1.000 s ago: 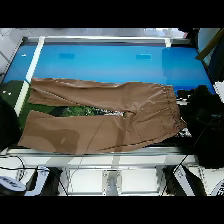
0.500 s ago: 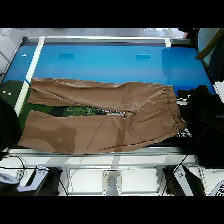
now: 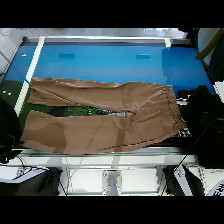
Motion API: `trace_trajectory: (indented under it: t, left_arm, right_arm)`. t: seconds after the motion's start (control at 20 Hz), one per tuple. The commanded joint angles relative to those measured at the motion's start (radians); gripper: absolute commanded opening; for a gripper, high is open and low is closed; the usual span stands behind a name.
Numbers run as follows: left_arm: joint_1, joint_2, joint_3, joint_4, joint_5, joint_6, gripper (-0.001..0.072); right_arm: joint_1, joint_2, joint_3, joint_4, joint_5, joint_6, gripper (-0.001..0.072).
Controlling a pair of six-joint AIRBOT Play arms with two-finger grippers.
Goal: Fold the clothes and pants, and hang the long-sleeved shirts on hangers.
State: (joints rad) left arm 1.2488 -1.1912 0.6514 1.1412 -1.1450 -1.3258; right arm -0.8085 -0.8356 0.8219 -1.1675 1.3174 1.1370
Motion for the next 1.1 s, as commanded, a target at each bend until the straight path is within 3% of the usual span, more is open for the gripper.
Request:
trace_trajectory:
  t: [0.0, 0.05, 0.3, 0.35, 0.45, 0.5, 0.7, 0.85, 1.05]
  left_arm:
    - [0.011, -0.035, -0.001, -0.063, 0.07, 0.078, 0.0381]
    - [0.011, -0.04, -0.001, -0.077, 0.084, 0.079, 0.0331]
    - [-0.002, -0.097, -0.002, -0.095, 0.079, 0.103, 0.0323]
    - [-0.008, -0.113, -0.002, -0.107, 0.08, 0.103, 0.0258]
    - [-0.021, -0.128, -0.002, -0.174, 0.088, 0.143, 0.0042]
    - [-0.025, -0.126, -0.001, -0.224, 0.088, 0.183, 0.0013]
    - [-0.025, -0.098, 0.002, -0.289, 0.086, 0.194, 0.0012]
    - [-0.025, -0.047, 0.002, -0.289, 0.087, 0.216, 0.0012]
    - [-0.025, 0.004, 0.002, -0.289, 0.088, 0.216, 0.0012]
  right_arm:
    - [-0.002, 0.001, 0.0, 0.059, 0.005, -0.002, 0.0597]
    - [-0.002, 0.0, 0.0, 0.081, 0.001, -0.002, 0.0597]
    - [-0.002, 0.0, 0.0, 0.121, -0.001, -0.002, 0.0597]
    - [-0.002, 0.001, 0.0, 0.124, -0.001, -0.002, 0.0597]
    - [-0.002, 0.001, 0.005, 0.14, -0.001, -0.006, 0.0597]
    - [-0.002, 0.001, 0.02, 0.143, -0.002, -0.01, 0.0597]
    - [-0.008, 0.005, 0.053, 0.051, 0.026, -0.032, 0.0592]
    - [-0.122, 0.005, -0.106, 0.076, 0.088, -0.033, 0.0586]
    - [-0.24, -0.016, -0.335, 0.23, -0.07, -0.07, 0.0587]
